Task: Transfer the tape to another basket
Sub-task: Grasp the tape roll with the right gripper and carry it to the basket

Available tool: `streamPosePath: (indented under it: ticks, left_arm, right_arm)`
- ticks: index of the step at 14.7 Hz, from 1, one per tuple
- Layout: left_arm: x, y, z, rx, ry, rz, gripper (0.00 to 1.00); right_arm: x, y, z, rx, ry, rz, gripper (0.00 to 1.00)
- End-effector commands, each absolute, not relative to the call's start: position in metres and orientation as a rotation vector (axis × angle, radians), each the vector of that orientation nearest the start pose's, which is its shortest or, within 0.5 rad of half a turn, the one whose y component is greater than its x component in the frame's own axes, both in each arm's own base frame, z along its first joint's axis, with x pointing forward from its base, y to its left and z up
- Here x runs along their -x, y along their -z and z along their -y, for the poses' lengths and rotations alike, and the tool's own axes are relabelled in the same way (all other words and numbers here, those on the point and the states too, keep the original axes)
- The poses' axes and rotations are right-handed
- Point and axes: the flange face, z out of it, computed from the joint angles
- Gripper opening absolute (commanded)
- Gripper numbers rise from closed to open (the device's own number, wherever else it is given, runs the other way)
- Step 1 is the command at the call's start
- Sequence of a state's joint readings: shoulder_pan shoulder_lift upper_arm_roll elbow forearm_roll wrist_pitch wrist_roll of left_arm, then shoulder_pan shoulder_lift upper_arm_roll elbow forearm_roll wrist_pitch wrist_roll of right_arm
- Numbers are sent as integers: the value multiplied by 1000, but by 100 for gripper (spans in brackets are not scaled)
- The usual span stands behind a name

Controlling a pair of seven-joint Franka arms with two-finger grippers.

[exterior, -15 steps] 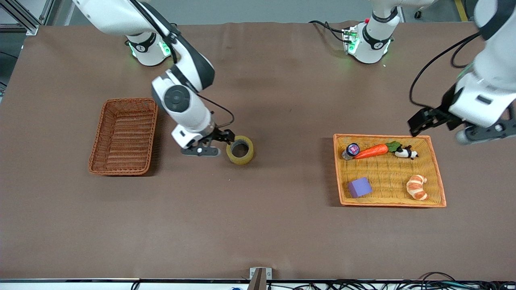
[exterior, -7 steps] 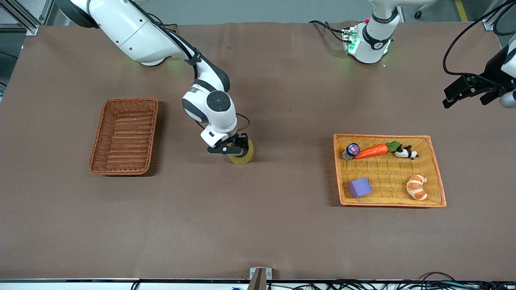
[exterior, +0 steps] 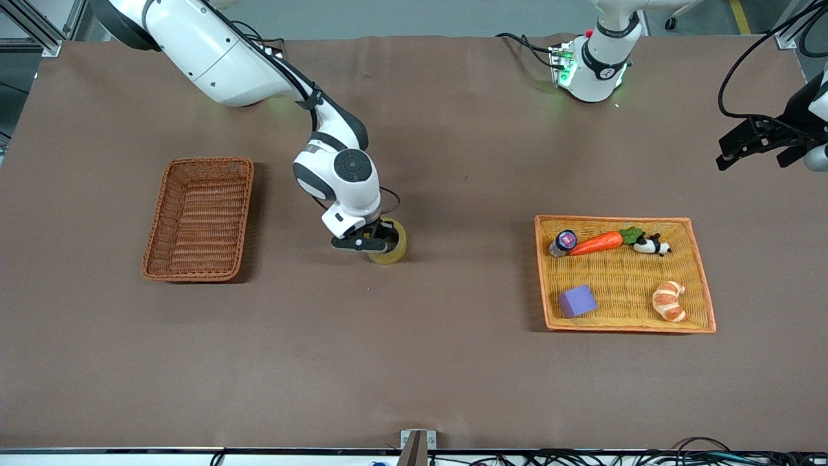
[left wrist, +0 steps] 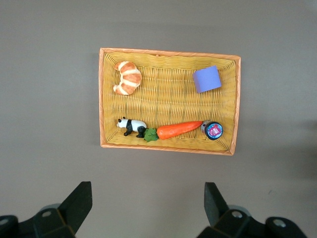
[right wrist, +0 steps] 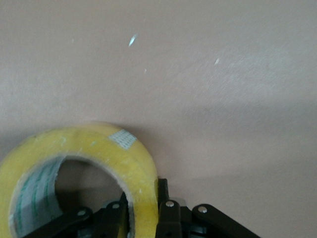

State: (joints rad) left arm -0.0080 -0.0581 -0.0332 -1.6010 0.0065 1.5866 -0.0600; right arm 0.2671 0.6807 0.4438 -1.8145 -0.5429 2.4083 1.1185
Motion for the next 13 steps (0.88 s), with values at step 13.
streamPosePath:
  ticks: [13]
  left_arm:
    - [-528,-646,39,3137,36,-33,100]
  right_arm:
    - [-526,-388,-32,3294,-190,384,1]
